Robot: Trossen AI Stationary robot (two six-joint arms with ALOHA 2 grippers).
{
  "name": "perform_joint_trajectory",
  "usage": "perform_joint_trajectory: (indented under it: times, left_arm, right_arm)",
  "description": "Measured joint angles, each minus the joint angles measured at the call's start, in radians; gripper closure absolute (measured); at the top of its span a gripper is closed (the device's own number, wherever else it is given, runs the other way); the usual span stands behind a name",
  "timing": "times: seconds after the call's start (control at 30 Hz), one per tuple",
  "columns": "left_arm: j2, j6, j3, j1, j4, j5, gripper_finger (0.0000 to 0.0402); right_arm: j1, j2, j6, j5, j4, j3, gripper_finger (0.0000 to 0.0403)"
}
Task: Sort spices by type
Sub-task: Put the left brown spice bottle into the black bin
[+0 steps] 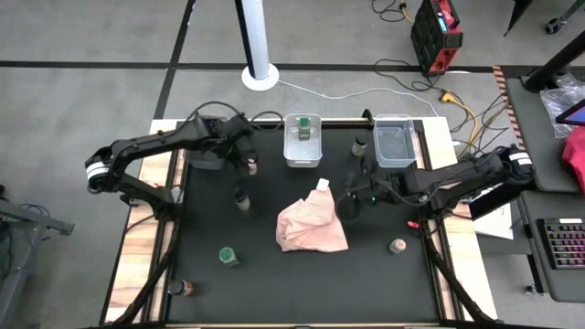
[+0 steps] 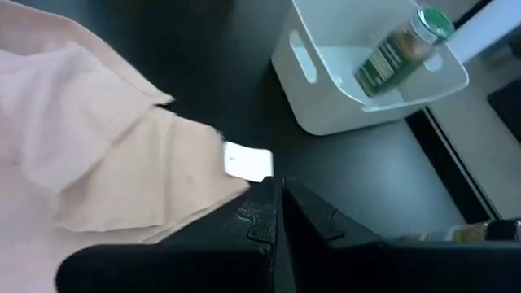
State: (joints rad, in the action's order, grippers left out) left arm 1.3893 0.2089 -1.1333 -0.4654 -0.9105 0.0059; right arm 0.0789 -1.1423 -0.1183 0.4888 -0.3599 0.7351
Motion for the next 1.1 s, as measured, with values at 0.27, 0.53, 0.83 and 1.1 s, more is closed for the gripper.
perform_joint_trajectory:
  times: [0.27, 0.53, 0.83, 1.1]
  left_arm:
    - [0.063, 0.018, 0.003, -0.004, 0.048, -0.043, 0.0131]
    - [0.126, 0.07, 0.003, -0.009, 0.061, -0.046, 0.0067]
    - [0.183, 0.071, 0.003, -0.045, 0.079, -0.046, 0.0067]
    - [0.272, 0.071, 0.004, -0.049, 0.09, -0.048, 0.0068]
  right_arm:
    - [-0.103, 0.002, 0.007, -0.126, 0.027, -0.034, 0.039]
    - [-0.105, 0.002, 0.007, -0.125, 0.037, -0.04, 0.039]
    - [-0.106, 0.002, 0.007, -0.123, 0.045, -0.048, 0.039]
    - [-0.105, 0.002, 0.015, -0.122, 0.066, -0.071, 0.039]
